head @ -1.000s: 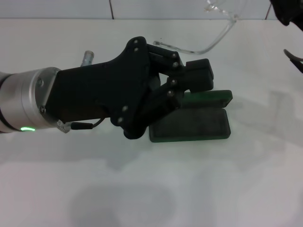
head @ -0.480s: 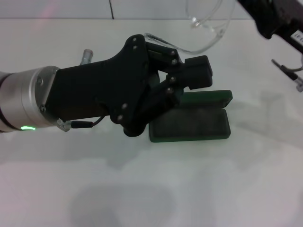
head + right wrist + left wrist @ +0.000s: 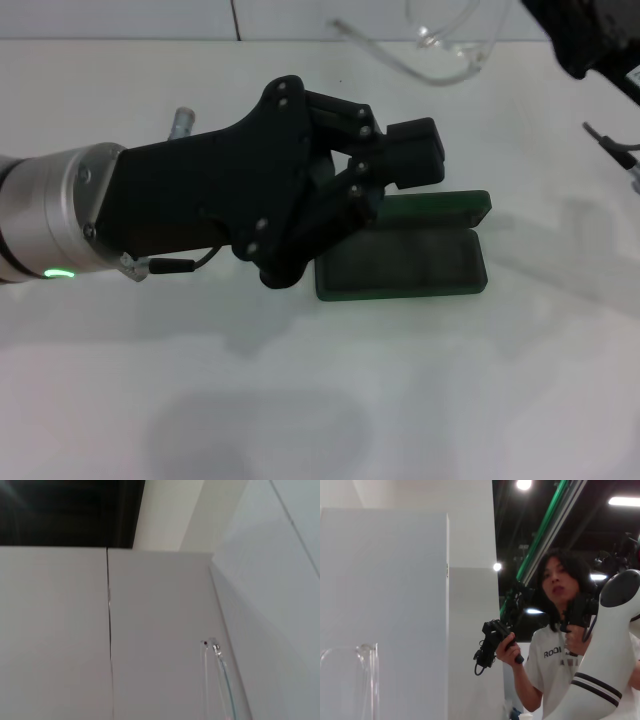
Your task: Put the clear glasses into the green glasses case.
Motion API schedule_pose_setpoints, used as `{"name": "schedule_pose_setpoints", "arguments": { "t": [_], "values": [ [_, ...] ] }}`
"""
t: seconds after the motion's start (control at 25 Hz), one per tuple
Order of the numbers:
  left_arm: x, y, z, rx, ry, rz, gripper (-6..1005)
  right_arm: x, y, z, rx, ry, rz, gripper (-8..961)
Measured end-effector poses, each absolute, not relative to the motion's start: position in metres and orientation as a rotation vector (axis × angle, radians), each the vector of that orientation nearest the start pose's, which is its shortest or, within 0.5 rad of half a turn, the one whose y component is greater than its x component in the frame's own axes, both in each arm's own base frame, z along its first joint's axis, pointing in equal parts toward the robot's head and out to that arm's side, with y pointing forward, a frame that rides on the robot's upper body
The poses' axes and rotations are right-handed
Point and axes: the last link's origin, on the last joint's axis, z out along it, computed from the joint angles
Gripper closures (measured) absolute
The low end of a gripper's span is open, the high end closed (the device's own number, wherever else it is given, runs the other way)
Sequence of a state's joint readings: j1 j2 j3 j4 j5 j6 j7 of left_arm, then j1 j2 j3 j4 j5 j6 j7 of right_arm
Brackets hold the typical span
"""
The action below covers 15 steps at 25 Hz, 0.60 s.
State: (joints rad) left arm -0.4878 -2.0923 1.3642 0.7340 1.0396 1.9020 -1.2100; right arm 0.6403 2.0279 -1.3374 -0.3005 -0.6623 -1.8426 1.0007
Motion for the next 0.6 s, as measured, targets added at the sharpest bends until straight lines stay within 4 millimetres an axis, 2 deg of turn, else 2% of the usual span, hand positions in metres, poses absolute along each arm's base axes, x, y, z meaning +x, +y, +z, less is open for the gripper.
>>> {"name": "schedule_pose_setpoints", "arguments": {
  "t": [0.6],
  "values": [
    [-0.1355, 0.2775, 0.01, -2.683, 0.098, -1.809, 952, 0.1645, 0.324, 0.0223, -2.259, 0.145, 1.847, 884]
  ]
}}
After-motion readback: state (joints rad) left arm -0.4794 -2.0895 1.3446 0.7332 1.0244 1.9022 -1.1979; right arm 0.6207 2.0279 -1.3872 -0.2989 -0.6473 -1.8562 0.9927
